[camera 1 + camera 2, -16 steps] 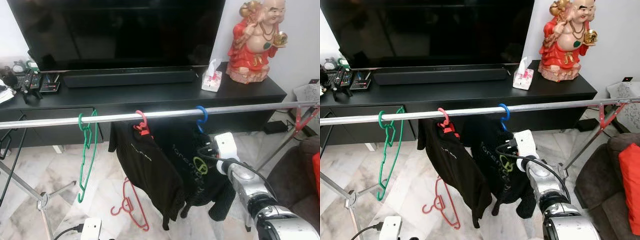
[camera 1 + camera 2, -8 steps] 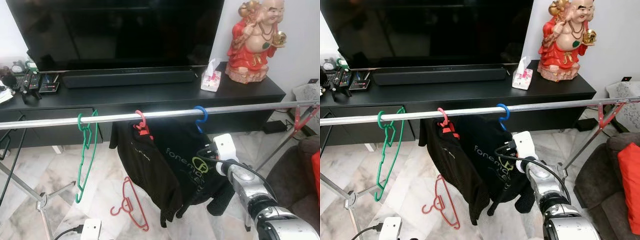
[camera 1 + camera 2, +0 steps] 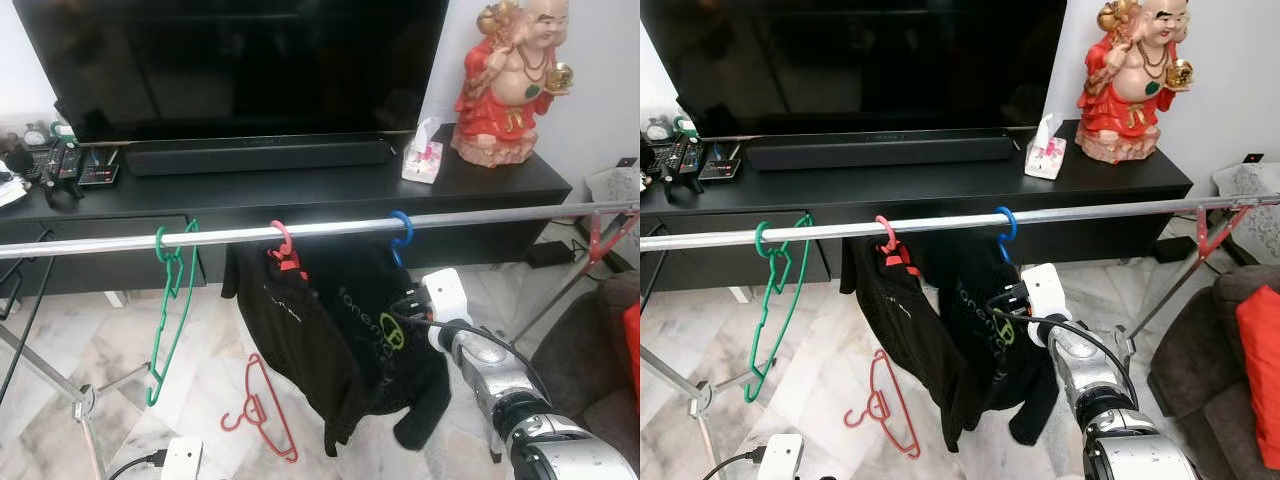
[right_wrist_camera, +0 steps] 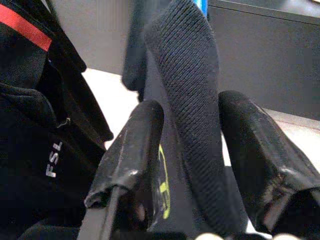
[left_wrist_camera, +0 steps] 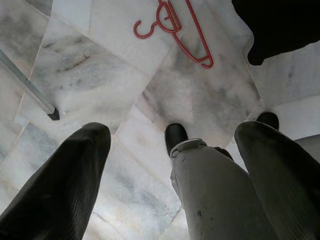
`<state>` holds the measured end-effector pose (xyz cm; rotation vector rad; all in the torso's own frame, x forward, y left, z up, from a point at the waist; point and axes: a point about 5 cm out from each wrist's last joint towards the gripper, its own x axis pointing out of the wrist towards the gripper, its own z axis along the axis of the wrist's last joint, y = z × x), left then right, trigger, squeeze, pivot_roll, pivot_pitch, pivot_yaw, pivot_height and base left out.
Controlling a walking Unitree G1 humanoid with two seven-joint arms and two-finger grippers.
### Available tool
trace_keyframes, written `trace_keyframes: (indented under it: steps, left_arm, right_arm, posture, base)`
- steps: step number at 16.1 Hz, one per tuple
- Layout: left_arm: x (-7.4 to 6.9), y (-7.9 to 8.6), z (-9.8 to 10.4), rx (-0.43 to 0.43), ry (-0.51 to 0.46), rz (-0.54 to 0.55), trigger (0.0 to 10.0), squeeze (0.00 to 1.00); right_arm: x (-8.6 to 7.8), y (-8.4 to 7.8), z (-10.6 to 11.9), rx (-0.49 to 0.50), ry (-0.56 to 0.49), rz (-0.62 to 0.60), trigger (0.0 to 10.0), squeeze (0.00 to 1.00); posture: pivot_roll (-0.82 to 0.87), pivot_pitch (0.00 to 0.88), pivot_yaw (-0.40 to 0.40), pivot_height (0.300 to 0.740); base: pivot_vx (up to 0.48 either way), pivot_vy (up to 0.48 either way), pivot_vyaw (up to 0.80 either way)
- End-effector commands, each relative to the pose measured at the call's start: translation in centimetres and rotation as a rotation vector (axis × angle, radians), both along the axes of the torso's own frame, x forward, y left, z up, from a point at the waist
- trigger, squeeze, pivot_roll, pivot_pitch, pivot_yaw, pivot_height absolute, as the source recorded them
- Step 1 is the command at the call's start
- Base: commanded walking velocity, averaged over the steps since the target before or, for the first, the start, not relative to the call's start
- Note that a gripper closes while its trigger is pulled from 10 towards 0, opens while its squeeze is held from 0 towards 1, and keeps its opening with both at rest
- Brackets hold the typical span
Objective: Hang hanger
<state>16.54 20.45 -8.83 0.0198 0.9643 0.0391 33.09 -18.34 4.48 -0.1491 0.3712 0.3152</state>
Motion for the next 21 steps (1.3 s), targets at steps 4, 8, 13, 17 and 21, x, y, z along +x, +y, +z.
trace_keyframes:
  steps: [4, 8, 13, 17, 21]
  left_arm:
    - [-0.6, 0.0, -0.3, 0.006, 0.026, -0.012, 10.0, 0.0]
    - [-0.6, 0.1, -0.3, 0.008, 0.026, -0.012, 10.0, 0.0]
    - [-0.5, 0.0, -0.2, 0.009, 0.026, -0.019, 10.0, 0.0]
    - [-0.4, -0.1, -0.2, 0.011, 0.025, -0.025, 10.0, 0.0]
    - [-0.5, -0.1, -0.2, 0.011, 0.027, -0.031, 10.0, 0.0]
  right_arm:
    - [-0.4, 0.2, -0.6, 0.01, 0.015, 0.001, 0.0, 0.0]
    - [-0.6, 0.1, -0.8, 0.005, 0.025, -0.01, 0.0, 0.0]
    - [-0.7, 0.3, -1.0, 0.01, 0.021, -0.019, 0.0, 0.0]
    - [0.0, 0.2, 0.3, 0.039, -0.087, -0.097, 0.0, 0.0]
    - [-0.3, 0.2, 0.3, 0.072, -0.135, -0.141, 10.0, 0.0]
  posture:
    - [-0.08, 0.0, -0.033, 0.74]
    - [-0.08, 0.0, -0.032, 0.74]
    - [-0.08, 0.0, -0.03, 0.74]
    - [-0.09, 0.0, -0.026, 0.74]
    - [-0.08, 0.0, -0.028, 0.74]
  base:
    - [0.0, 0.0, 0.0]
    - [0.0, 0.0, 0.0]
    - [0.0, 0.0, 0.0]
    - [0.0, 0.0, 0.0]
    - [0.0, 0.0, 0.0]
